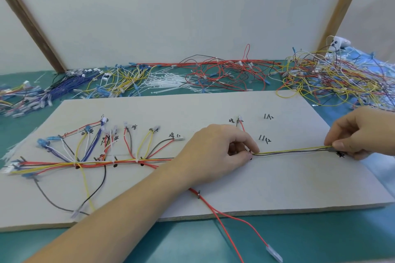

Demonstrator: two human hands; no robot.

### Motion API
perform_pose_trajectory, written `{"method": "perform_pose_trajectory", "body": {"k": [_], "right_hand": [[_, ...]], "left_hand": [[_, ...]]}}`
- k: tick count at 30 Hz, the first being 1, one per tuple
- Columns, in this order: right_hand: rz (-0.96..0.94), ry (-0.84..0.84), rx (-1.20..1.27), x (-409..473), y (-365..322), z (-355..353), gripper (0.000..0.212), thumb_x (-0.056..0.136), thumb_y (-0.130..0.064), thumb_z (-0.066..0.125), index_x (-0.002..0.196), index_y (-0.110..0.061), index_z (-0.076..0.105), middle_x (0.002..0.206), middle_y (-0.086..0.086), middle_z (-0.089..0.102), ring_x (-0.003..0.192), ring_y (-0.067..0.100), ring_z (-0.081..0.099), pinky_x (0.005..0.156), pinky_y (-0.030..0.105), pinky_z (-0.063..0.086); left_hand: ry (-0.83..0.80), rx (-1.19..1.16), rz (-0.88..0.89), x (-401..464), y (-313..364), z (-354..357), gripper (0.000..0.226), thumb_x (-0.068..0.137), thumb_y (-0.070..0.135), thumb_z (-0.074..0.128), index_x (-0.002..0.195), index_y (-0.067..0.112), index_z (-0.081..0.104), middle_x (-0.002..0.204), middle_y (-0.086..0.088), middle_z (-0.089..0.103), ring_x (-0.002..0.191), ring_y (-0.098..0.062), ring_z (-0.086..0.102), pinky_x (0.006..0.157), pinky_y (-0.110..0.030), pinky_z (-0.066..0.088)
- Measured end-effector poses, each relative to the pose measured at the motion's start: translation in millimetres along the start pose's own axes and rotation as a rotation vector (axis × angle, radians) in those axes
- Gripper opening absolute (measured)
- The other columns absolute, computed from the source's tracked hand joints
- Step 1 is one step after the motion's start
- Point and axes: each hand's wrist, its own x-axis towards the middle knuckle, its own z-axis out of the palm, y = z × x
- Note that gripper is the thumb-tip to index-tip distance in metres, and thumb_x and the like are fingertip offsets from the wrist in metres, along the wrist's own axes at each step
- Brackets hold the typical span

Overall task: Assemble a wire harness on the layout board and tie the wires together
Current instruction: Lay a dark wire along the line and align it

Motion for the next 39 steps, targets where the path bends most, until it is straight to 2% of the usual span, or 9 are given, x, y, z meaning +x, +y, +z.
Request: {"method": "perform_pose_trajectory", "body": {"k": [6,12,20,26,29,33,36,38,39], "right_hand": [[0.048,-0.011,0.057,1,9,1,0.028,0.088,0.002,0.074,0.077,-0.023,0.08,0.067,0.008,0.073,0.05,0.014,0.065,0.053,0.032,0.058],[-0.073,0.014,0.099,-9,13,2,0.016,0.081,-0.013,0.082,0.089,-0.026,0.084,0.074,0.01,0.077,0.061,0.017,0.073,0.058,0.031,0.062],[0.07,0.01,0.104,-5,-1,-2,0.021,0.081,0.0,0.08,0.078,-0.021,0.083,0.075,0.015,0.078,0.061,0.02,0.075,0.056,0.03,0.061],[0.095,0.054,0.174,-7,-7,4,0.024,0.084,0.002,0.078,0.077,-0.02,0.084,0.068,0.005,0.076,0.052,0.009,0.068,0.049,0.022,0.055],[0.11,0.129,0.215,-11,-9,10,0.027,0.084,0.0,0.078,0.076,-0.025,0.084,0.07,0.0,0.077,0.059,0.01,0.066,0.046,0.02,0.052],[0.077,0.193,0.248,-29,-17,19,0.034,0.087,-0.001,0.076,0.073,-0.031,0.083,0.074,0.0,0.078,0.076,0.019,0.063,0.061,0.028,0.047],[-0.09,0.427,0.195,-53,-29,36,0.047,0.088,-0.005,0.074,0.072,-0.05,0.078,0.069,-0.011,0.074,0.073,0.024,0.065,0.058,0.032,0.046],[-0.265,0.626,0.121,-82,-50,60,0.035,0.086,-0.023,0.069,0.082,-0.057,0.073,0.077,-0.02,0.071,0.071,0.016,0.064,0.061,0.029,0.048],[-0.357,0.622,0.137,-101,-65,76,0.023,0.084,-0.033,0.066,0.088,-0.055,0.072,0.082,-0.02,0.07,0.069,0.012,0.062,0.057,0.019,0.047]], "left_hand": [[-0.019,0.066,0.035,0,2,-1,0.022,0.092,0.022,0.07,0.104,0.038,0.08,0.086,0.011,0.063,0.074,-0.001,0.054,0.074,-0.033,0.05],[-0.021,0.071,0.02,-1,5,-2,0.022,0.092,0.022,0.07,0.104,0.038,0.08,0.086,0.011,0.063,0.074,-0.001,0.054,0.076,-0.033,0.051],[-0.028,0.035,-0.002,0,2,-1,0.026,0.093,0.02,0.069,0.106,0.038,0.081,0.084,0.016,0.062,0.071,0.002,0.054,0.069,-0.025,0.042],[-0.043,-0.131,-0.027,2,-1,-3,0.026,0.092,0.007,0.07,0.102,0.027,0.084,0.09,0.002,0.067,0.074,-0.02,0.061,0.073,-0.038,0.052],[-0.053,-0.107,-0.024,2,-1,-3,0.028,0.09,0.007,0.068,0.098,0.028,0.084,0.091,0.007,0.068,0.075,-0.015,0.063,0.074,-0.037,0.053],[-0.082,-0.08,-0.02,3,-1,-5,0.032,0.09,0.006,0.064,0.1,0.029,0.084,0.088,0.012,0.065,0.07,-0.005,0.059,0.073,-0.03,0.051],[-0.098,-0.072,-0.007,2,0,-7,0.035,0.089,0.003,0.062,0.102,0.028,0.084,0.089,0.013,0.065,0.072,-0.007,0.061,0.074,-0.029,0.052],[-0.096,-0.06,0.008,2,0,-7,0.035,0.089,0.003,0.063,0.102,0.028,0.084,0.086,0.013,0.063,0.071,-0.007,0.06,0.073,-0.03,0.052],[-0.093,-0.048,0.015,2,0,-7,0.035,0.089,0.004,0.063,0.102,0.029,0.083,0.085,0.014,0.062,0.07,-0.006,0.059,0.073,-0.031,0.051]]}}
